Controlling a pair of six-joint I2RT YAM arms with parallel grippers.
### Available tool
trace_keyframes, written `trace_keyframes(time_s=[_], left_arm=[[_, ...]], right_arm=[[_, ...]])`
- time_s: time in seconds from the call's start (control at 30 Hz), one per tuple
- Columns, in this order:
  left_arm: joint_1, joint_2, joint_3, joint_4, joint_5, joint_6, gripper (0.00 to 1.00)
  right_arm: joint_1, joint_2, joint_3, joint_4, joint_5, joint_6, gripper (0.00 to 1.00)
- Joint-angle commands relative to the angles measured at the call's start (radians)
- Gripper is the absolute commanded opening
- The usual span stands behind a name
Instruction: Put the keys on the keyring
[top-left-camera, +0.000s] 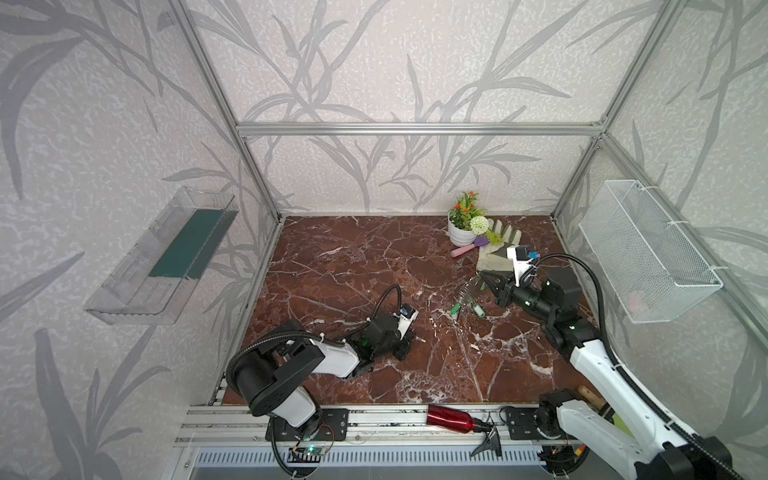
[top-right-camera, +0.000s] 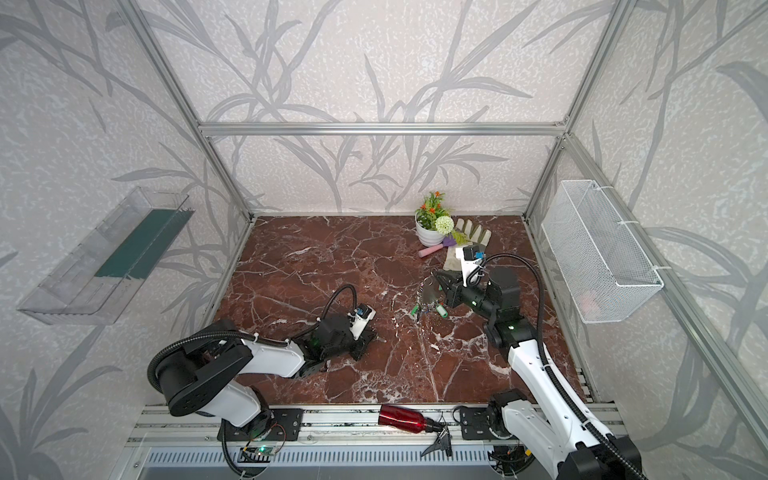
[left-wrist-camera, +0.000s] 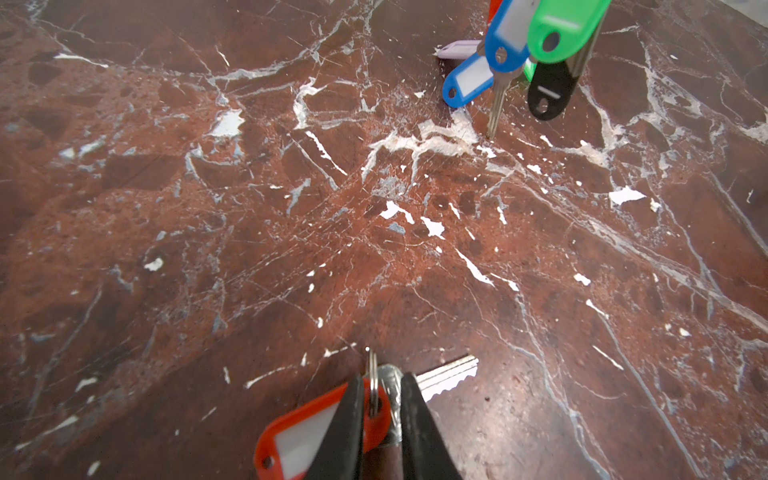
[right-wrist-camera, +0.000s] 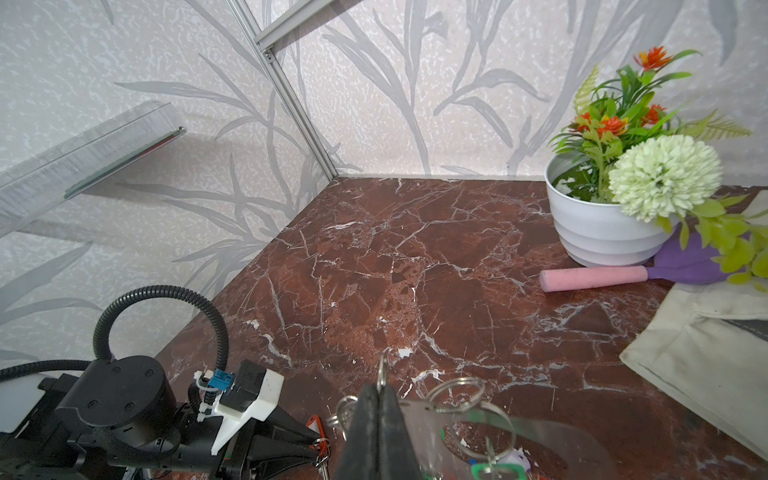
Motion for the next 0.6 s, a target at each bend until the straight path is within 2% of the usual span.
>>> trace_keyframes(time_s=[0.0, 0.57], left_arm=[[-0.004, 0.002, -0.018, 0.023, -0.010, -0.017, 0.18], [-0.005, -0.005, -0.008, 0.014, -0.016, -0.046, 0.11]], right_arm=[[-0.003, -0.007, 0.002, 0.070, -0.020, 0.001, 0.00], [-0.003, -0.003, -0.006, 0.084, -0.032, 0.011, 0.00]])
